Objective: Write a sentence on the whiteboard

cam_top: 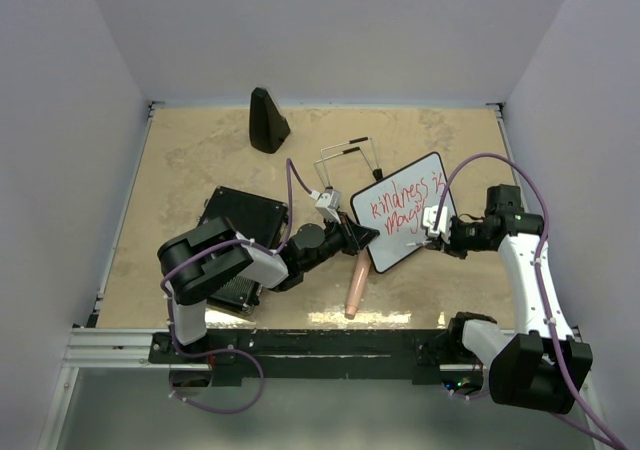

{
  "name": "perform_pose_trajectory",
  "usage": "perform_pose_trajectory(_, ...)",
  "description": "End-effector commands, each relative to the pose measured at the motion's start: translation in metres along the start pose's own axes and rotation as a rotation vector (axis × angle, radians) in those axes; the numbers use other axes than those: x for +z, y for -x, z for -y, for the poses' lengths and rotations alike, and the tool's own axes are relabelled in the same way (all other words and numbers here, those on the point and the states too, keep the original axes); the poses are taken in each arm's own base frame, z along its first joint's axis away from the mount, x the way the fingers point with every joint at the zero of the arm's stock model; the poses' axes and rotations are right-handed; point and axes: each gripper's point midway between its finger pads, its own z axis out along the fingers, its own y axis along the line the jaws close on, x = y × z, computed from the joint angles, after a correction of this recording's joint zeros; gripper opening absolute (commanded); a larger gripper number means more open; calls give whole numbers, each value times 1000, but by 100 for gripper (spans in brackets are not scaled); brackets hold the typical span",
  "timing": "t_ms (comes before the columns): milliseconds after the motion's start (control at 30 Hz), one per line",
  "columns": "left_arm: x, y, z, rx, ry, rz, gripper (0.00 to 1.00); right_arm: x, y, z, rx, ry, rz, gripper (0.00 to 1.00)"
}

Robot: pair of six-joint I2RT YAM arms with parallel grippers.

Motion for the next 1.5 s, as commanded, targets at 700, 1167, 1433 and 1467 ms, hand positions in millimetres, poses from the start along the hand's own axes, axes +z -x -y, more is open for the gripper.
perform_pose_trajectory(700,3,28,38,-15,-123,94,0,21,31,5,-67,3,76,0)
perform_pose_trajectory(1167,4,27,37,-18,-124,94,0,30,24,-1,-62,39,37,0)
perform_pose_trajectory(1433,4,27,38,-18,-127,95,0,35,22,3,-53,17,22,0)
perform_pose_trajectory(1467,4,26,38,-18,-127,93,0,36,22,3,-51,18,20,0)
